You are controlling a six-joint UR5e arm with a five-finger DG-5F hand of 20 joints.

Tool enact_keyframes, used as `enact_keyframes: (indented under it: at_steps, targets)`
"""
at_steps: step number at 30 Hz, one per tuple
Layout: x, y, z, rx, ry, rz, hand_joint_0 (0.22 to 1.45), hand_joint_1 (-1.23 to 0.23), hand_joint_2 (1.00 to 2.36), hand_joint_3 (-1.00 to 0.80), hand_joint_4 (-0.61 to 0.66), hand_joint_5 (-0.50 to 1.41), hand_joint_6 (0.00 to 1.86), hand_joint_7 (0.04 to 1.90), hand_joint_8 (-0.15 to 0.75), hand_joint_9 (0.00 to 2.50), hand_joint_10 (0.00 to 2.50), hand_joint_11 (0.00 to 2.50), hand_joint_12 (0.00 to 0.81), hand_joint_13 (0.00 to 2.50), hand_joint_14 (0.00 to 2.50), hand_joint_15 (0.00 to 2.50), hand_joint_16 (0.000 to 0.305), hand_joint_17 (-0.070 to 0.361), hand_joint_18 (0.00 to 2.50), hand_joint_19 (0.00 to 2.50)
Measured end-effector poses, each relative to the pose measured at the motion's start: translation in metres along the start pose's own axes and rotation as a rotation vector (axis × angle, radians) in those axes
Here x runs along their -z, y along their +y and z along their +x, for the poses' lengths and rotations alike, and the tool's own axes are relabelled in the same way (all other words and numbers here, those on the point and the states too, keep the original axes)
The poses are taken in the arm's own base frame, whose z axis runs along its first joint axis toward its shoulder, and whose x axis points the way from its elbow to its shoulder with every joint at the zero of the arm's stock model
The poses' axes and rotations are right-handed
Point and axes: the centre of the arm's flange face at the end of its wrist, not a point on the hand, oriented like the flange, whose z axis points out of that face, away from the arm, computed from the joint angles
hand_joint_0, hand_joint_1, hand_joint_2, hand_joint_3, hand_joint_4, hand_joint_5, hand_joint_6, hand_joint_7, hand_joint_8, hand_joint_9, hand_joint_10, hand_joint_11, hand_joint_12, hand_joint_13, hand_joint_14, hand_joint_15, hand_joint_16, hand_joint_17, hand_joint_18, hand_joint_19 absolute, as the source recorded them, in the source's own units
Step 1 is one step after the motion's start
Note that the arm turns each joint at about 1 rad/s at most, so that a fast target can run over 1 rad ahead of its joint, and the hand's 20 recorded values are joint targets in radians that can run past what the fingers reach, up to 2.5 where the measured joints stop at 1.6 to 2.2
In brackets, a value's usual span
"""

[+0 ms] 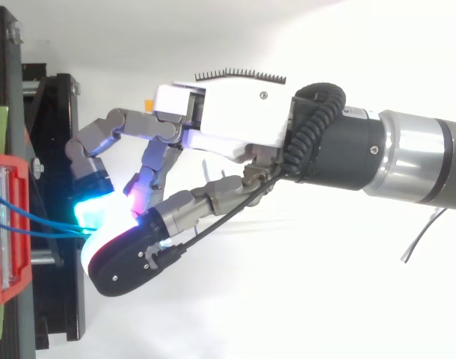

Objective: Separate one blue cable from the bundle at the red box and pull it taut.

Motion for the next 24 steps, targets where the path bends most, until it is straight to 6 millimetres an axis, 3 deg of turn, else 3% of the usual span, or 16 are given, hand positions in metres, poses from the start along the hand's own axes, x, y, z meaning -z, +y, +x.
enact_keyframes:
  at_steps: [5, 15, 19, 22, 24]
  targets:
    - [0.0000, 0.0000, -0.0003, 0.000, 0.000, 0.000, 0.80, -0.93, 1.00, -0.50, -0.19, -0.14, 0.90, 1.57, 0.335, 1.34, 0.03, 1.24, 0.357, 1.06, 0.02, 0.57, 0.041, 0.093, 0.96, 0.61]
    - [0.0001, -0.0002, 0.0002, 0.000, 0.000, 0.000, 0.68, -1.01, 1.00, -0.50, -0.05, -0.10, 0.90, 1.51, 0.338, 1.41, 0.03, 1.24, 0.355, 1.09, 0.02, 0.59, 0.040, 0.090, 0.97, 0.63]
    - [0.0002, -0.0003, 0.0003, 0.000, 0.000, 0.001, 0.63, -0.92, 1.00, -0.50, -0.08, -0.09, 0.89, 1.49, 0.325, 1.48, 0.03, 1.23, 0.357, 1.13, 0.02, 0.60, 0.040, 0.089, 1.00, 0.65]
    - [0.0003, -0.0004, 0.0006, 0.000, 0.001, 0.001, 0.59, -0.73, 1.00, -0.50, -0.19, -0.07, 0.87, 1.45, 0.280, 1.54, 0.03, 1.15, 0.349, 1.17, 0.02, 0.58, 0.040, 0.089, 1.03, 0.67]
    - [0.0003, -0.0004, 0.0012, 0.000, 0.002, 0.001, 0.59, -0.72, 1.00, -0.50, -0.19, -0.07, 0.87, 1.42, 0.272, 1.54, 0.03, 1.12, 0.348, 1.17, 0.02, 0.58, 0.040, 0.089, 1.03, 0.67]
